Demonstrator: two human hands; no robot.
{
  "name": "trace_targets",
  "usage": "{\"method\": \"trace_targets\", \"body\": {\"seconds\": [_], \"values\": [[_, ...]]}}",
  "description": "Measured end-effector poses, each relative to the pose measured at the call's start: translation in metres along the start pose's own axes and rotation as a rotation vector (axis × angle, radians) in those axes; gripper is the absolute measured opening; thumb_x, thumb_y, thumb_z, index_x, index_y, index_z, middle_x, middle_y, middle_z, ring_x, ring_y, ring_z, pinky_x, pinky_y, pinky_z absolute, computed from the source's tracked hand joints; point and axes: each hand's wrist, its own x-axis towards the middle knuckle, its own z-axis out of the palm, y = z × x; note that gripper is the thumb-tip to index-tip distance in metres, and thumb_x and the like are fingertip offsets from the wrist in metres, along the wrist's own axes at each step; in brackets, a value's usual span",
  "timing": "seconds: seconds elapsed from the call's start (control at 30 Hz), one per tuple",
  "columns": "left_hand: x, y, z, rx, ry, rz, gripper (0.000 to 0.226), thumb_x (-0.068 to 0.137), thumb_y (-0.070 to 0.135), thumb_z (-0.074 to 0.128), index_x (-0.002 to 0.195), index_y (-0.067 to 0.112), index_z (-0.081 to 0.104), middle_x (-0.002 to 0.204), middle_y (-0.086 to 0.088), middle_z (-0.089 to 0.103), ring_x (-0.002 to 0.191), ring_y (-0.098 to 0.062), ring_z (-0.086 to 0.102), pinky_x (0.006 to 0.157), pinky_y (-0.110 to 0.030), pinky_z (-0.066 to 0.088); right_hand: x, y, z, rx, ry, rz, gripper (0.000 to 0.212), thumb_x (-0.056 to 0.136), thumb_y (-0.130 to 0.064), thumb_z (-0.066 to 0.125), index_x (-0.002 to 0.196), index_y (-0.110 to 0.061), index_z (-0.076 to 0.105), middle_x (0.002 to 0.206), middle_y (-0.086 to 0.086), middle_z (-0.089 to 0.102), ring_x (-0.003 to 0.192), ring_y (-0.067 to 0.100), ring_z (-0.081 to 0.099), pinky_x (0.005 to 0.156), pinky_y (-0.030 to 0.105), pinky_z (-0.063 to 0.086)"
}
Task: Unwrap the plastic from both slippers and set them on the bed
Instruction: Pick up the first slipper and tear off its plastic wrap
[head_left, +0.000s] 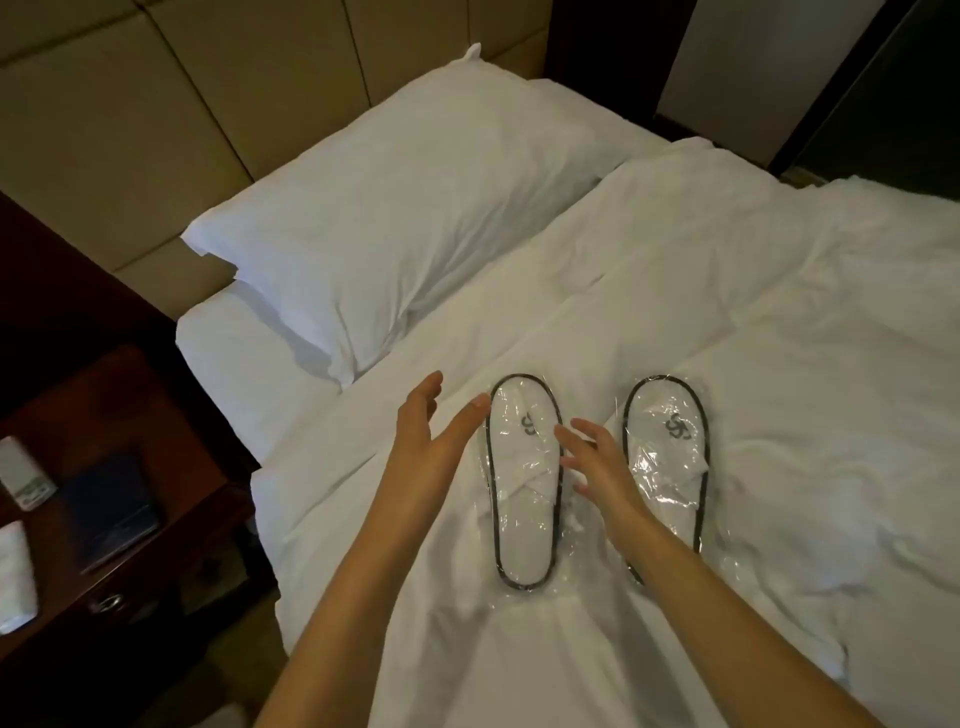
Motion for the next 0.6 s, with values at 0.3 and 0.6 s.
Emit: {"method": "trace_targets", "body": {"seconds": [0.3,0.6], "values": [[0.005,-0.001,-0.001,-0.017,-0.011,0.0,0.065,0.086,0.047,0.058,0.143,0.036,0.03,0.151,0.013,0.031,0.136,-0.002,0.03,0.097,-0.024,0.027,0.01,0.012,0.001,-0.014,0.019,0.062,0.055,0.088,-0.042,0.063,0.136,-0.026,0.043,0.13,0.003,0.052,0.119,0.023,0.052,0.1,0.043,0.043],[0.008,0.004,-0.004,-0.024,-0.001,0.009,0.064,0.085,0.048,0.058,0.142,0.038,0.032,0.149,0.016,0.033,0.134,0.0,0.031,0.097,-0.025,0.027,0.019,0.022,0.004,-0.017,0.052,0.103,0.059,0.09,-0.036,0.063,0.141,-0.019,0.039,0.138,0.01,0.048,0.122,0.028,0.05,0.106,0.047,0.039]]}}
